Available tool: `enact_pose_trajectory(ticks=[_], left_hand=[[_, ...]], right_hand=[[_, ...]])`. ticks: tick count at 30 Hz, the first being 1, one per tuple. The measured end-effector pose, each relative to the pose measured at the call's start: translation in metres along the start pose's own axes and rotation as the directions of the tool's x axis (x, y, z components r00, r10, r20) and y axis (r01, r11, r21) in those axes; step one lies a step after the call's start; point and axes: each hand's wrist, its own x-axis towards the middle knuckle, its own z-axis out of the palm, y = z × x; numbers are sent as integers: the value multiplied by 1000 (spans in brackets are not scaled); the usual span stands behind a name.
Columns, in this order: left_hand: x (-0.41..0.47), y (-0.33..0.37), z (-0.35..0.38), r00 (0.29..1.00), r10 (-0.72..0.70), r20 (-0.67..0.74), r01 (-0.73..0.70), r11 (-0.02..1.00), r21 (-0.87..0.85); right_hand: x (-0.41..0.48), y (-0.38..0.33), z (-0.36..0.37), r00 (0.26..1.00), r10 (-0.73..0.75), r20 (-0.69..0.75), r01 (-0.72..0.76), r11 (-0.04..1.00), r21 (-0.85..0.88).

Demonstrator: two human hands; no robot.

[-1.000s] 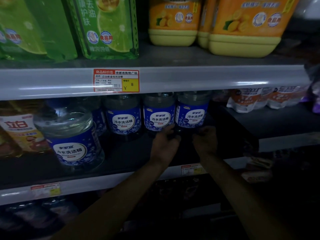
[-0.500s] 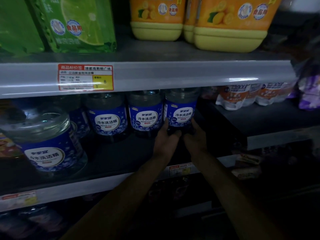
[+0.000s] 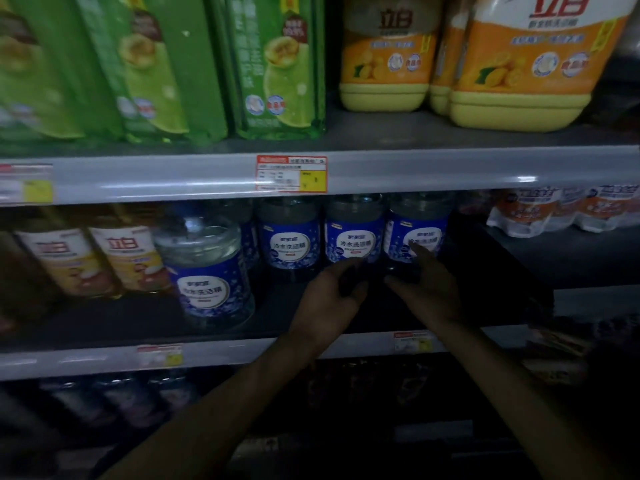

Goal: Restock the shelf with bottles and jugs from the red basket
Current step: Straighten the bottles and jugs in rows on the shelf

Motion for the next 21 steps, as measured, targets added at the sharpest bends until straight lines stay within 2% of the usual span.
enact_pose_trajectory(ticks=[4,7,11,13,15,19,21], left_hand=[[-45,-13,-53,988,87,-131,-59,977,206],[-68,-21,-92,951,147,-272,-56,948,314],[-88,-30,-135,837,79,-542,25,983,182],[-93,-46,-153,786,14,-618,75,990,117],[-97,-62,-169,774,-30,-632,126,986,108],[-99,-83,-188,864,-200,-462,135,976,-171],[-96,-95,-196,896,-194,-400,131,975,-180]], right_hand=[[-26,-40,19,993,-37,116,21,990,136],[-32,-66,48,968,-66,243,34,991,131],[-46,-92,95,902,-96,420,44,990,131],[-49,-102,117,878,-104,467,54,992,118],[-52,-109,139,870,-100,483,49,992,118],[-59,-109,174,862,-152,483,112,987,112],[-60,-105,184,874,-158,459,119,986,113]])
